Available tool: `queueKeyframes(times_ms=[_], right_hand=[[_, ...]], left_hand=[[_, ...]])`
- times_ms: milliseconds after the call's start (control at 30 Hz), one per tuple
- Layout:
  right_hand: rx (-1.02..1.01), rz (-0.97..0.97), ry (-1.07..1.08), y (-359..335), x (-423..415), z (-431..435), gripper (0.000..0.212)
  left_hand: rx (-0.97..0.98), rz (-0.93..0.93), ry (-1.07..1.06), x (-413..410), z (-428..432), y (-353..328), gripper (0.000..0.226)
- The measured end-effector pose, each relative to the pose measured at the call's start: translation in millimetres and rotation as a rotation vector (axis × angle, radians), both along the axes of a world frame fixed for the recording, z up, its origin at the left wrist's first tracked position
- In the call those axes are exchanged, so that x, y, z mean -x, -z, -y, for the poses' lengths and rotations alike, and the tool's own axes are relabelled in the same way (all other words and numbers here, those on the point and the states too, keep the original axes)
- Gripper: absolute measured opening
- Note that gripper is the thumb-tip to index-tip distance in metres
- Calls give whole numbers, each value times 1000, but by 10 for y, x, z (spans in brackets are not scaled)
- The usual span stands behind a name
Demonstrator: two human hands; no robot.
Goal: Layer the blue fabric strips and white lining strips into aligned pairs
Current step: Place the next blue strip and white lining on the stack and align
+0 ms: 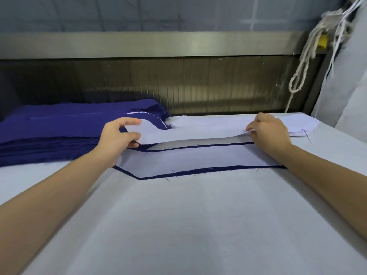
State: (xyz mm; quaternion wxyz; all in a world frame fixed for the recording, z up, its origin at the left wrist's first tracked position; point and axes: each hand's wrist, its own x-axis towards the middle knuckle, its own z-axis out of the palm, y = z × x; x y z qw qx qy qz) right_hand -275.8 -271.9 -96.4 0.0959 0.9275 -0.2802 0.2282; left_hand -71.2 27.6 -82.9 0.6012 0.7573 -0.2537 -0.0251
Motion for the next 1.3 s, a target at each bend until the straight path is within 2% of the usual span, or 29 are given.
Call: queueKeyframes(times_ms=[167, 300, 500, 600, 700, 767, 900, 1067, 1167, 1300], right_hand=[[-42, 28, -11, 21, 116, -81, 28], [-91, 57, -3, 48, 191, -138, 23], [-217, 316, -82, 38, 404, -71, 17], [-374, 373, -161, 33, 426, -62, 18], [-500, 375, -238, 54, 420, -92, 28], [-544, 392, -240, 68, 405, -78, 35], [-764, 468, -196, 94, 396, -11, 44], [-912, 540, -219, 117, 389, 20, 27], [-867, 500, -206, 154, 383, 48, 17], [-768, 470, -222, 113, 398, -7, 30]], left_hand=[[-66, 24, 4, 38, -165, 34, 34], [-19, 13, -8, 86, -302, 68, 18], [21, -19, -4, 159, -451, 83, 12], [-20, 4, 23, 164, -482, 60, 15], [-103, 49, 41, 148, -495, 91, 18], [-145, 67, 52, 140, -499, 113, 21], [-177, 93, 48, 109, -503, 133, 27], [-199, 105, 49, 80, -512, 139, 24], [-189, 94, 52, 79, -518, 146, 19], [-192, 122, 35, 83, -520, 134, 15]])
